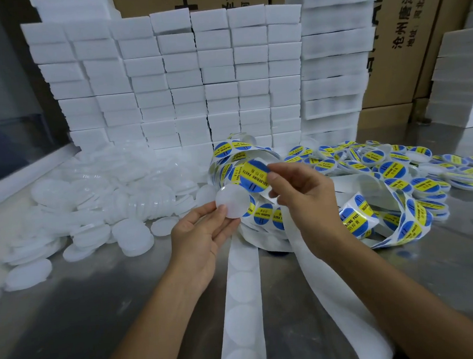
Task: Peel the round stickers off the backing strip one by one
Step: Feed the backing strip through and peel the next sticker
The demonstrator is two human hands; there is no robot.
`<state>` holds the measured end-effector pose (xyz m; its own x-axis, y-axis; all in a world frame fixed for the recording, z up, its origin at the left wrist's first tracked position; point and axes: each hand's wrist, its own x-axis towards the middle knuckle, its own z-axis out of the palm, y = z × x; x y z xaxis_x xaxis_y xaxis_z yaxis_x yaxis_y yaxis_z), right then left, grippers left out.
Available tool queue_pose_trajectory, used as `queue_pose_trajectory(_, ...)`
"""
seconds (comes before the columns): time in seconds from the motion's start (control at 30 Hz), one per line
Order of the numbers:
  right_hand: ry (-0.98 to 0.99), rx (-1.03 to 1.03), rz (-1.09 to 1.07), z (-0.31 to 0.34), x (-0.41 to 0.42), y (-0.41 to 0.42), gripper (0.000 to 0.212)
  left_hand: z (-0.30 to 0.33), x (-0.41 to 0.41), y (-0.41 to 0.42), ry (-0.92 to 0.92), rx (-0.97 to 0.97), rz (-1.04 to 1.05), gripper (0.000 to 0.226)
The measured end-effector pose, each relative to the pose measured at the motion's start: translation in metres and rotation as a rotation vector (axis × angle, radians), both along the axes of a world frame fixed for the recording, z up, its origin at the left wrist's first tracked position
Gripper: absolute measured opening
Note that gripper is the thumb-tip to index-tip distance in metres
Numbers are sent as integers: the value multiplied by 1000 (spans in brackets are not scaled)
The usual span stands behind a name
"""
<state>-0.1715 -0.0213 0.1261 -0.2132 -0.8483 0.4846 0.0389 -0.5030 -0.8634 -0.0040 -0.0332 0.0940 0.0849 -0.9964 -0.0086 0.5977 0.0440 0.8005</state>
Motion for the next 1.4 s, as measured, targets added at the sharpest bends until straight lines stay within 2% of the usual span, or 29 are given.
queue_pose_trajectory(0.13, 41, 54, 80, -5, 6, 2, 15, 1, -2, 1, -7, -26, -40, 16)
queue_pose_trajectory(0.3, 144, 44, 56, -9, 6, 1, 17, 3, -4, 3, -12, -53, -70, 19)
queue_pose_trajectory(0.47, 174, 56, 35, -11, 8, 1, 14, 5, -5, 4, -31, -49, -78, 31)
queue_pose_trajectory(0.67, 201, 57, 39, -10, 8, 1, 15, 7, -5, 6, -35, -43, -73, 34)
queue_pose_trajectory(1.07, 274, 14, -35, -16, 6, -4, 18, 11, -5, 11, -160, -102, -15, 22)
queue_pose_trajectory(1.17, 334, 0, -92, -18, 6, -6, 17, 11, -5, 12, -211, -141, 8, 23)
queue_pose_trajectory(1.3, 395, -38, -171, -20, 5, -8, 11, 7, -7, 10, -294, -213, 26, 13)
queue_pose_trajectory(1.4, 461, -47, -249, -21, 5, -8, 16, 5, -6, 10, -333, -236, 26, 13)
